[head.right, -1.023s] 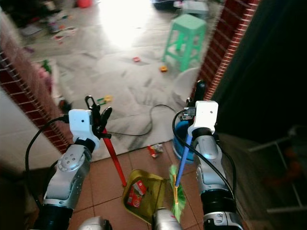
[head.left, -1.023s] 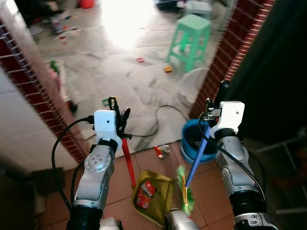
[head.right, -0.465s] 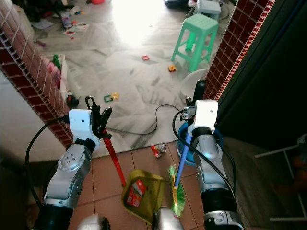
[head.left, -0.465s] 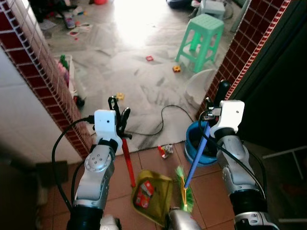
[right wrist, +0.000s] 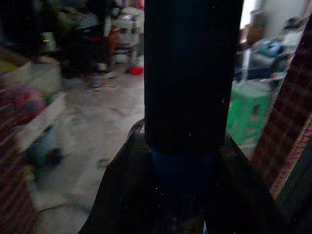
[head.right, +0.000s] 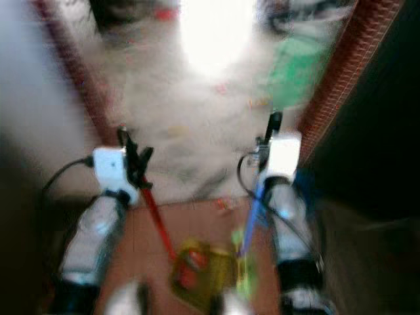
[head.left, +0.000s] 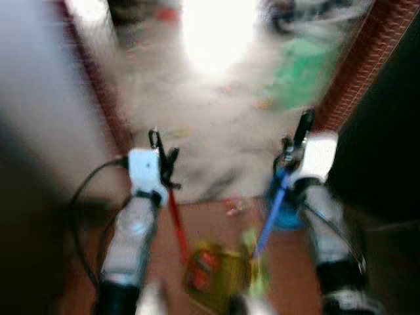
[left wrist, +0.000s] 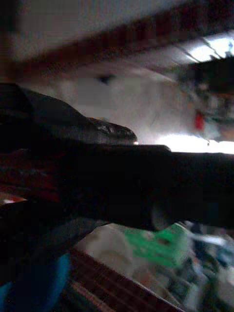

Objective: Sweep floor

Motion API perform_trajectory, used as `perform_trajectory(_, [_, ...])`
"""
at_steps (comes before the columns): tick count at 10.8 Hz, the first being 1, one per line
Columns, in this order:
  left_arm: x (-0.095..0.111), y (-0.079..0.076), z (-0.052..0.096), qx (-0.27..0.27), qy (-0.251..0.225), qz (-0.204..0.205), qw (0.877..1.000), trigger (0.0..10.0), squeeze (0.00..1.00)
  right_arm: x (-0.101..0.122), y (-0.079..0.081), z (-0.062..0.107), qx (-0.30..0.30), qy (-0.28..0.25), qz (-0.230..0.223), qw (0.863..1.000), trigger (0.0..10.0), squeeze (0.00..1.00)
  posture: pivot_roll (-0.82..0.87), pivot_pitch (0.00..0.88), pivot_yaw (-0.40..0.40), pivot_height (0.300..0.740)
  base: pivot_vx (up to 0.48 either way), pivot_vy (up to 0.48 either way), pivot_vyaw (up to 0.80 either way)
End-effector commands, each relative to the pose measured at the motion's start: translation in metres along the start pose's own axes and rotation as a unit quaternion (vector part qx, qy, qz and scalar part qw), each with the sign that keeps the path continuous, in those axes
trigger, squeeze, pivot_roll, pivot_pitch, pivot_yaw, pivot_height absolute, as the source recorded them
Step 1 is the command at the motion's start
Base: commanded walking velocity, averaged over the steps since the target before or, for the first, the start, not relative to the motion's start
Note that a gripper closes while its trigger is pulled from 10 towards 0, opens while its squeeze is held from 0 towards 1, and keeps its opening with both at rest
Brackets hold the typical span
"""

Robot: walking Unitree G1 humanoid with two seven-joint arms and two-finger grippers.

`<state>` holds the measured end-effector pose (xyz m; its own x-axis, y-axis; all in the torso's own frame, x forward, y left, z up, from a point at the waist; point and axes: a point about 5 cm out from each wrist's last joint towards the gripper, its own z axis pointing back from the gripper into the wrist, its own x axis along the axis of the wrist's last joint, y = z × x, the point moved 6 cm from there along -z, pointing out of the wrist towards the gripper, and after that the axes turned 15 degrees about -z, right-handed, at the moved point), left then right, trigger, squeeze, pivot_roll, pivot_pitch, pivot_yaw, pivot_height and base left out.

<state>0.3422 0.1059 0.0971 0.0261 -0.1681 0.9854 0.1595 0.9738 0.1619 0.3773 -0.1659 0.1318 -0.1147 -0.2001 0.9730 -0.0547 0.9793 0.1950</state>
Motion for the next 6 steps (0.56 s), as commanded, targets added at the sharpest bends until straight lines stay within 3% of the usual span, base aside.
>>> perform_trajectory(1, [0.022,0.001,-0.006,0.0,-0.036,-0.002,0.999,10.0,0.0,0.009,-0.002,-0.001,-0.002,-0.015,-0.002,1.0,10.0,0.0,-0.01,0.037,-0.032,0.74,-0.364,0.0,0.0])
perform_trajectory(2, [0.022,0.002,-0.006,0.001,-0.036,-0.001,0.999,10.0,0.0,0.009,-0.003,-0.002,-0.005,-0.015,-0.001,1.0,10.0,0.0,-0.01,0.035,-0.03,0.74,-0.345,0.0,0.0])
perform_trajectory(6, [0.026,0.018,-0.011,0.034,-0.04,0.017,0.998,10.0,0.0,0.012,-0.012,0.0,-0.017,-0.016,0.014,1.0,10.0,0.0,-0.02,0.032,-0.029,0.74,0.0,0.0,0.0])
